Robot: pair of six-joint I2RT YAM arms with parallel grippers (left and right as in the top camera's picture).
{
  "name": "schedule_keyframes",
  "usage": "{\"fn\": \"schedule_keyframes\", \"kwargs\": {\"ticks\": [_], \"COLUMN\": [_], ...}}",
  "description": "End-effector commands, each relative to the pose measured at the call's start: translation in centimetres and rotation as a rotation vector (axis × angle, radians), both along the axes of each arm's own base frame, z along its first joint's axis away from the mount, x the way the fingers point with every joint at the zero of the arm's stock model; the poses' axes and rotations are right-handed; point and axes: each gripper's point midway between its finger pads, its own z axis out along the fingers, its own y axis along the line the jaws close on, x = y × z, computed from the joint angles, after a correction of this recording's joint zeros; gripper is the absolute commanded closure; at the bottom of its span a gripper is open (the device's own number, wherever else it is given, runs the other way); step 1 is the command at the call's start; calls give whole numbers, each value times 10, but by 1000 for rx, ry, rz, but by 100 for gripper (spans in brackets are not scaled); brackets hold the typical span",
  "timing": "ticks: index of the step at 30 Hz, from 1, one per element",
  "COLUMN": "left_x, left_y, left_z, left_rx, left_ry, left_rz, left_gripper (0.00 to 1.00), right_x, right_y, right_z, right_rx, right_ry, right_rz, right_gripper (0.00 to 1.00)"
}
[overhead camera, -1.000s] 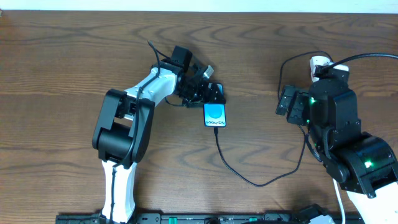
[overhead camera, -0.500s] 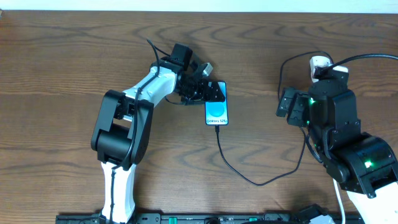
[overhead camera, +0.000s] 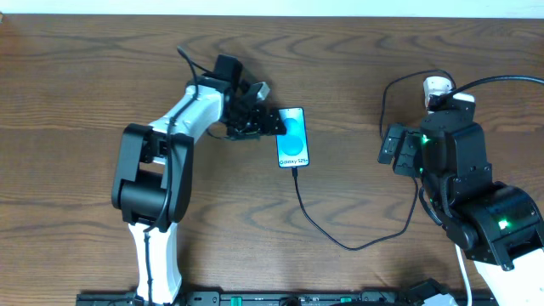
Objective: Plug charger to phone and switch on socket
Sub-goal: 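Open the left gripper, withdraw it, and bring the right gripper over the strip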
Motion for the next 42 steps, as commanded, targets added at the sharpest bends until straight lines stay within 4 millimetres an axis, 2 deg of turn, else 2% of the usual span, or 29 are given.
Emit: {"fn": "schedule_keyframes", "kwargs": {"ticks": [1,5,6,9,10,11,12,14,15,16,17,18,19,23,29,31,34,38,42], "left_x": [-19,-20,-19,-14,-12,-10,-11,-17,-21,-25,-32,-37,-53,-86,-127,-136,-146,-158,-167], "left_y": [24,41,46,57,62,66,71,80,85,91,100,107,127,150,160,162,165,168,170], "left_z": [-12,3,13,46,66,87,110,156,175,192,217,230,269,305,336,345,355,364,368], "left_rx": [122,220,254,308,331,350,366,388,398,415,445,464,526,576,548,539,526,514,509], "left_ry": [-51,-82,-109,-196,-250,-308,-366,-481,-530,-575,-644,-682,-788,-879,-968,-999,-1037,-1071,-1089], "left_rz": [-165,-163,-157,-138,-124,-108,-91,-54,-36,-17,18,39,111,183,222,236,252,268,275], "left_gripper": [9,9,9,9,9,9,9,9,9,9,9,9,9,9,9,9,9,9,9], "right_x": [2,4,5,8,11,13,15,17,17,17,17,18,22,26,31,37,51,60,74], "right_y": [-1,-1,0,1,2,2,3,2,0,-4,-9,-13,-31,-66,-116,-131,-150,-171,-198], "right_z": [6,6,5,-2,-6,-12,-17,-32,-38,-46,-52,-56,-66,-75,-89,-96,-113,-138,-146], "right_rx": [15,34,46,52,45,34,31,58,72,86,94,98,93,70,102,120,153,295,344], "right_ry": [-20,-27,-22,-1,14,36,54,103,124,153,172,186,216,233,243,247,290,363,396], "right_rz": [-18,-33,-45,-60,-61,-63,-70,-134,-167,-216,-253,-282,-358,-494,-691,-730,-698,-730,-733], "right_gripper": [1,1,5,30,43,61,75,95,98,98,98,98,98,98,99,99,99,99,99]}}
